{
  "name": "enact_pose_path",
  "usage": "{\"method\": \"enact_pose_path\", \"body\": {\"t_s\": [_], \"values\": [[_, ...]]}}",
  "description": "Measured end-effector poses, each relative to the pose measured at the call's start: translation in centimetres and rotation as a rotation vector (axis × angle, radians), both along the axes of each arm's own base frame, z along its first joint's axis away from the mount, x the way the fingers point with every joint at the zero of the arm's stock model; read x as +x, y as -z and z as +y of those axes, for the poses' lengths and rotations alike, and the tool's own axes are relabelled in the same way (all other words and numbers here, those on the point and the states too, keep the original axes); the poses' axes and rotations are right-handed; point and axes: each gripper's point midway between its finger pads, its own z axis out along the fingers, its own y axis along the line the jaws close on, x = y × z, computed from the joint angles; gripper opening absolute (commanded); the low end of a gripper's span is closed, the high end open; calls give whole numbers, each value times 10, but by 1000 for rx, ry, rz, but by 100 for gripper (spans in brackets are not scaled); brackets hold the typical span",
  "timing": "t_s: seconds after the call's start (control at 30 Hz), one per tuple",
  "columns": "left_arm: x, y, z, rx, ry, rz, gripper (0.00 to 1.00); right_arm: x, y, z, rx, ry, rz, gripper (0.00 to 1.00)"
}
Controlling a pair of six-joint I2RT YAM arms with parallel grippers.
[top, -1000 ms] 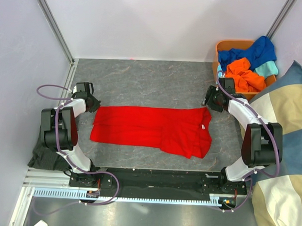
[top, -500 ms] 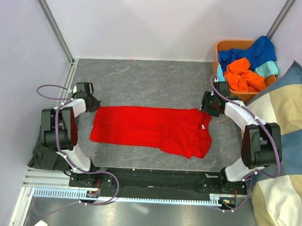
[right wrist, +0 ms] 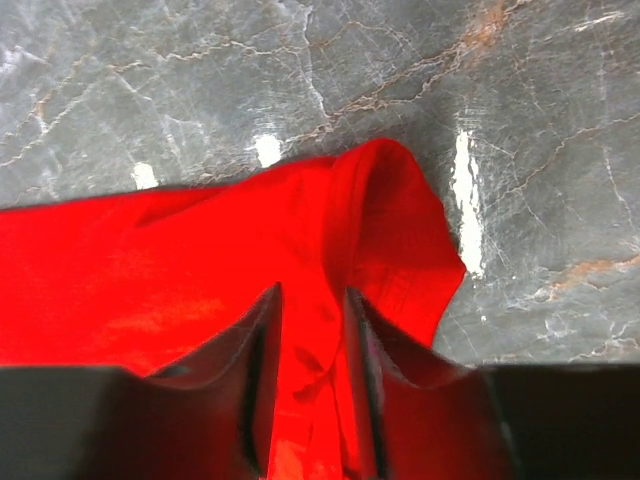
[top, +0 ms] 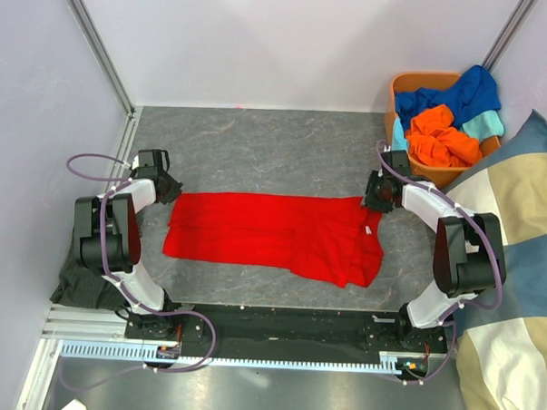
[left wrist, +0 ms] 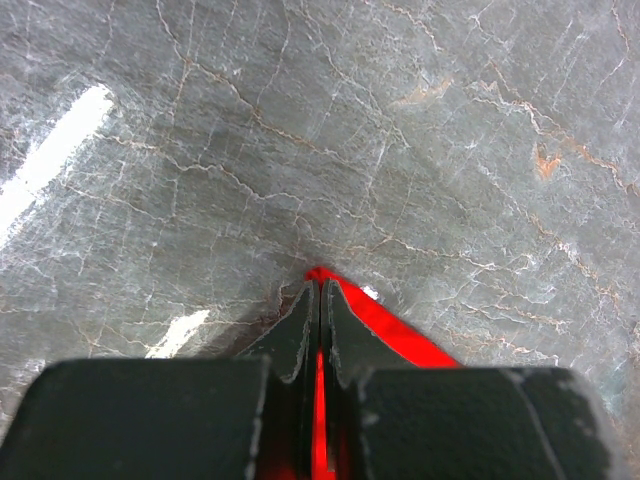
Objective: Fold and stack the t-shirts
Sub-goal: Fold the other side of the tshirt into a rectangle
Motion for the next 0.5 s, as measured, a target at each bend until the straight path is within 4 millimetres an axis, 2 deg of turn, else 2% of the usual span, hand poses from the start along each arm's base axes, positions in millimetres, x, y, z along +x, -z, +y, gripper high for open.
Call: {"method": "enact_pose_path", "body": {"t_s": [0.13,0.27,0.5], "values": [[0,1,0,0,0,3,2,0,7,-1,-5,1,13,19],[-1,5,0,-1,0,12,2,1,11,-1,-11,4,21,1],[0,5,0,-1,0,8,2,1,11,-2,-13,6,19,0]]}}
